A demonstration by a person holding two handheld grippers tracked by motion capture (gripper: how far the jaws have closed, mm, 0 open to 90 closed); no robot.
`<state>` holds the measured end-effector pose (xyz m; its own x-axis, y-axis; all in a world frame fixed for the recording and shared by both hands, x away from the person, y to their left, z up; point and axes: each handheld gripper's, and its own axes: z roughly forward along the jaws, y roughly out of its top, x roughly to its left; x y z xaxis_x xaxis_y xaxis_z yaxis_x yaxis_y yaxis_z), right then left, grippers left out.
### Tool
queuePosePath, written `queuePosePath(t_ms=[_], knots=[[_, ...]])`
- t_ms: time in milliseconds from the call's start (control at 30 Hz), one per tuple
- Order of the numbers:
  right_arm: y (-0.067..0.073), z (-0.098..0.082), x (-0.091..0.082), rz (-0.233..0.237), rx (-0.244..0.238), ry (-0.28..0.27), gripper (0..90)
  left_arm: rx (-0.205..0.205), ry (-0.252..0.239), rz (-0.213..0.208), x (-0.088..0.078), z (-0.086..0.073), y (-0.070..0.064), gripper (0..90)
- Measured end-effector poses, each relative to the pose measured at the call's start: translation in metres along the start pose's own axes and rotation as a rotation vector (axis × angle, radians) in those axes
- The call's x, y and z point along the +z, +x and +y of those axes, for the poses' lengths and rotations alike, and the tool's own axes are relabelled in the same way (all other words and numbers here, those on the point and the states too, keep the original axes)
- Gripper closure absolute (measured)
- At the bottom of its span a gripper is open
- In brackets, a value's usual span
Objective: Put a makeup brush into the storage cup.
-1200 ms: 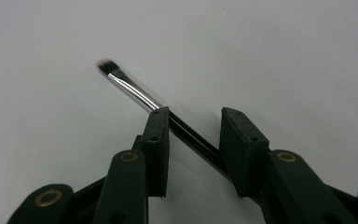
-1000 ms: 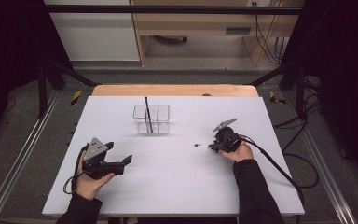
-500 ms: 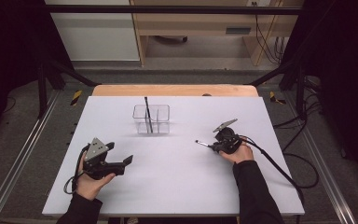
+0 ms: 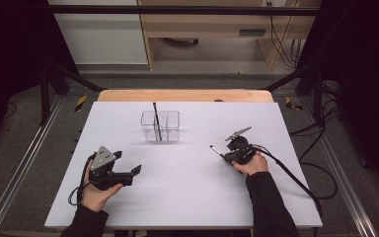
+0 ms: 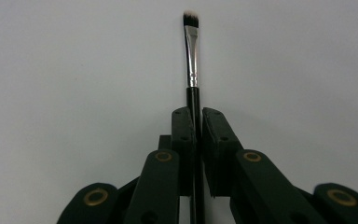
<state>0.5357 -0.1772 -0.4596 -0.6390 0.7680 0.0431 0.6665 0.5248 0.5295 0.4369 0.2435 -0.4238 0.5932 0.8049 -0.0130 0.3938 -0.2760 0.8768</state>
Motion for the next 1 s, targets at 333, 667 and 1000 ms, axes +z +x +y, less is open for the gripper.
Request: queuePosePath(t_ms=[333,667,1000], knots=[[0.001,0.001,-0.01,-0.013,-0.008,-0.046,74.3,0.005,0.004,-0.002,0.0,0.0,0.0,11.9],[0.005,0.014,-0.027,-0.019,-0.051,0.007,65.3,0.007,0.008,-0.009,0.001,0.0,-0.001,11.7],[0.007,0.03,-0.013,-0.017,-0.076,0.132,64.4,0.007,0.013,-0.014,0.001,0.0,0.0,11.5]])
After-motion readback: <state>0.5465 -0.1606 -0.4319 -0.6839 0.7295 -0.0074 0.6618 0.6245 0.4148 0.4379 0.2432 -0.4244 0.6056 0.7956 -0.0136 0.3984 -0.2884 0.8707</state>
